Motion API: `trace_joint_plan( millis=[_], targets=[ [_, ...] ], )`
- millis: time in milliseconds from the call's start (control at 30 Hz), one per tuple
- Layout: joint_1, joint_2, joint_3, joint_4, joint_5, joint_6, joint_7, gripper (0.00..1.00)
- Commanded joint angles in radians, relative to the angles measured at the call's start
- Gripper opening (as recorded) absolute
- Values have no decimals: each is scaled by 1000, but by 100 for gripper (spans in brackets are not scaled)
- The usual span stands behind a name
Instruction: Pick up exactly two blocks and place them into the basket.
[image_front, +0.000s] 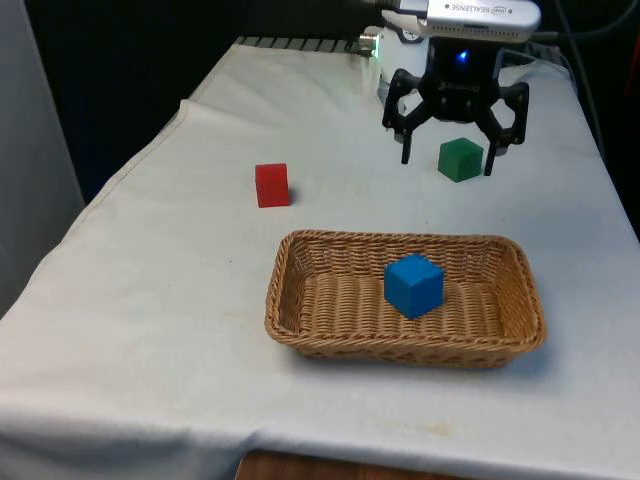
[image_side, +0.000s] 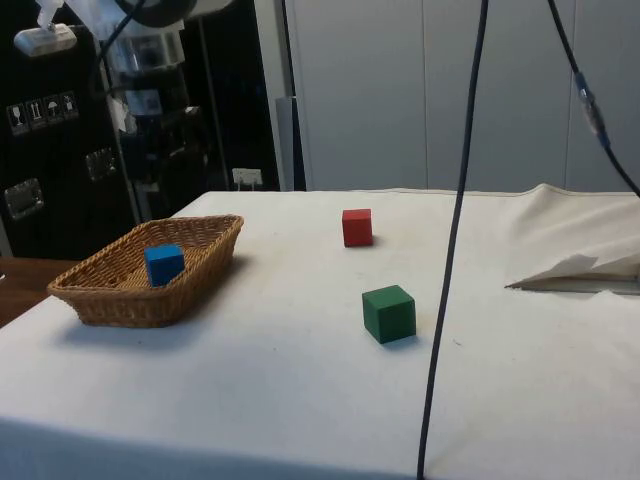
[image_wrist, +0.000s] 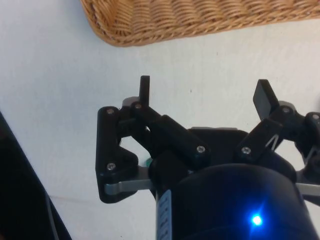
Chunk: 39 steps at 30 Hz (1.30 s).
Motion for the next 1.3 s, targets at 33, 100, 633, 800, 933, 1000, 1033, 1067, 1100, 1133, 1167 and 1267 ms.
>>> trace_joint_plan(
  millis=[33, 100, 633, 800, 933, 1000, 1033, 1067, 1100, 1133, 1167, 1267],
  targets=[
    [9, -26, -2, -40, -8, 24, 10, 100],
    [10, -38, 0, -58, -9, 29, 11, 100],
    [7, -128, 28, -248, 1, 196, 5, 100],
    [6, -170, 38, -327, 0, 260, 4, 100],
    [6, -192, 42, -364, -1, 286, 4, 100],
    [6, -214, 46, -400, -1, 311, 4, 100],
    [6, -221, 47, -412, -1, 318, 4, 100],
    [6, -228, 48, -422, -1, 325, 4, 100],
    [6, -236, 50, -436, -1, 334, 4, 100],
    [6, -244, 51, -449, -1, 342, 4, 100],
    [6, -252, 53, -461, -1, 350, 4, 100],
    [5, -274, 57, -498, -1, 375, 4, 100]
  ],
)
